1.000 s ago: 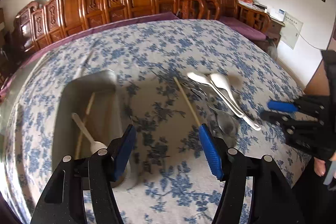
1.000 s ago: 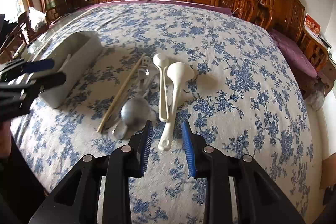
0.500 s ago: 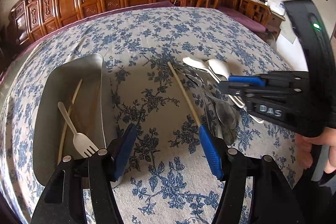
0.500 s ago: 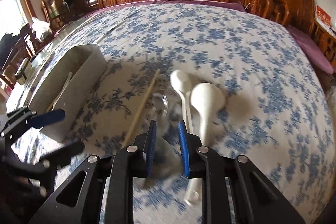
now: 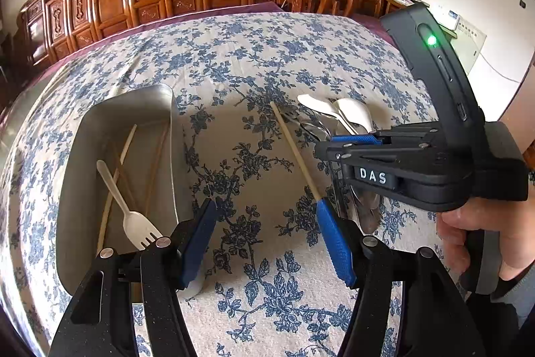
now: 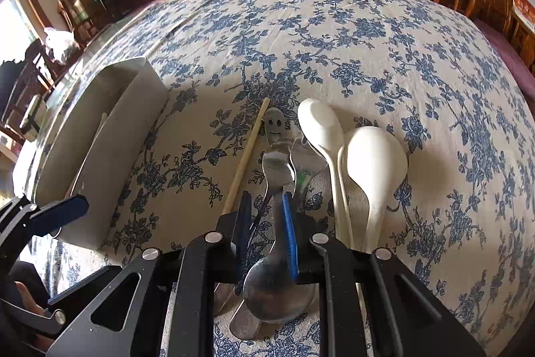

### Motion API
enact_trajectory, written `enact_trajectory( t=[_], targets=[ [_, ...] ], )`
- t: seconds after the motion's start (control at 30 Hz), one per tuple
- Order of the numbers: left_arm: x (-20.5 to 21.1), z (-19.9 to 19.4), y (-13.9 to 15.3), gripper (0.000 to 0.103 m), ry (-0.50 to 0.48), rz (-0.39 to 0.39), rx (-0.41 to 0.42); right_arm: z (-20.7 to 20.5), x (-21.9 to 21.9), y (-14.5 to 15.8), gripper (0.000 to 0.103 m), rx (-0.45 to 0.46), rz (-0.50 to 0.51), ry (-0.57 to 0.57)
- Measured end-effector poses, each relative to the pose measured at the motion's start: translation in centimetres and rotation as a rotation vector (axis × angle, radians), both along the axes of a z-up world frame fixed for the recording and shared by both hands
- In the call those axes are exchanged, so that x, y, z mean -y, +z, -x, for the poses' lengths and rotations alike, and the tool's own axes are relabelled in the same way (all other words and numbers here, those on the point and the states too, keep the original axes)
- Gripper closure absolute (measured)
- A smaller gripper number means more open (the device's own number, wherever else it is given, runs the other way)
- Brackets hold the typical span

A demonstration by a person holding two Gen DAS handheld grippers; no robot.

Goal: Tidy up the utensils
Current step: 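Close the right gripper on a metal spoon in the pile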

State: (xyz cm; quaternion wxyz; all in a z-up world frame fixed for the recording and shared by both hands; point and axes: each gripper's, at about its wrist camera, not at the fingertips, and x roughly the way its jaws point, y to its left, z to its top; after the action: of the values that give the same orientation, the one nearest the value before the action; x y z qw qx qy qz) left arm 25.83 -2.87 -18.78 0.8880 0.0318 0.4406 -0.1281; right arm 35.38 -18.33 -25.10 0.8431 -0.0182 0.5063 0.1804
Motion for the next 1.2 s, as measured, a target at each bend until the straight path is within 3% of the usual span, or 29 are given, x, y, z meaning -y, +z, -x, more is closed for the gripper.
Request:
enact_trajectory(
  t=[0.33, 0.63, 0.9, 1.2],
  targets=[
    [-0.5, -0.1, 0.1, 0.043, 0.008, 0.002, 0.002, 0.4, -0.9, 0.5, 0.088, 0.020, 0.040, 0.015],
    [-0.7, 0.0, 0.2, 0.043, 0.009, 0.002, 0.003, 0.7, -1.3, -0.4, 0.088, -0.054, 0.077, 0.029],
    [-0.5, -0.1, 0.0, 0.043, 0.006, -0.004, -0.005, 0.6, -1.4, -0.5, 0.096, -0.031, 0.079, 0.009],
    [0.5, -0.2, -0.3, 0.043, -0.015, -0.003, -0.013, 2.1, 1.6, 2.7, 0.099, 0.072, 0.053, -0.033]
  ],
)
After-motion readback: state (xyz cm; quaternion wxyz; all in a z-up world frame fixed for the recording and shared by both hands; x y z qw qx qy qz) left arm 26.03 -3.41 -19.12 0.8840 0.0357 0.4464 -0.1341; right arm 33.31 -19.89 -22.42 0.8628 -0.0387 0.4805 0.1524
